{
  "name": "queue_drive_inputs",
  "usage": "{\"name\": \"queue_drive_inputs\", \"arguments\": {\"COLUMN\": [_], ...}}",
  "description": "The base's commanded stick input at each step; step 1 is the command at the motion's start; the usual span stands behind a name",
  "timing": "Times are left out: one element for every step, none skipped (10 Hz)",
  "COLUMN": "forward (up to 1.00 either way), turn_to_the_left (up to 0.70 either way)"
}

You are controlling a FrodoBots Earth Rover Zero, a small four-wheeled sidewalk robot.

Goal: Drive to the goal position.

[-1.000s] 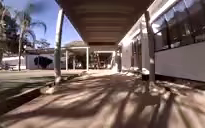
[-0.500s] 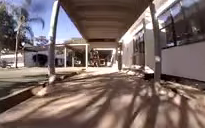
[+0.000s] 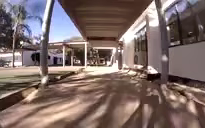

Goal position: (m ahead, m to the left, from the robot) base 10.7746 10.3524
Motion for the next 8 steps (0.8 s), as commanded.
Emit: {"name": "queue_drive_inputs", "arguments": {"forward": [0.7,0.7,0.7,0.7,0.7,0.7,0.7,0.7], "turn_to_the_left": [0.0,0.0,0.0,0.0,0.0,0.0,0.0,0.0]}}
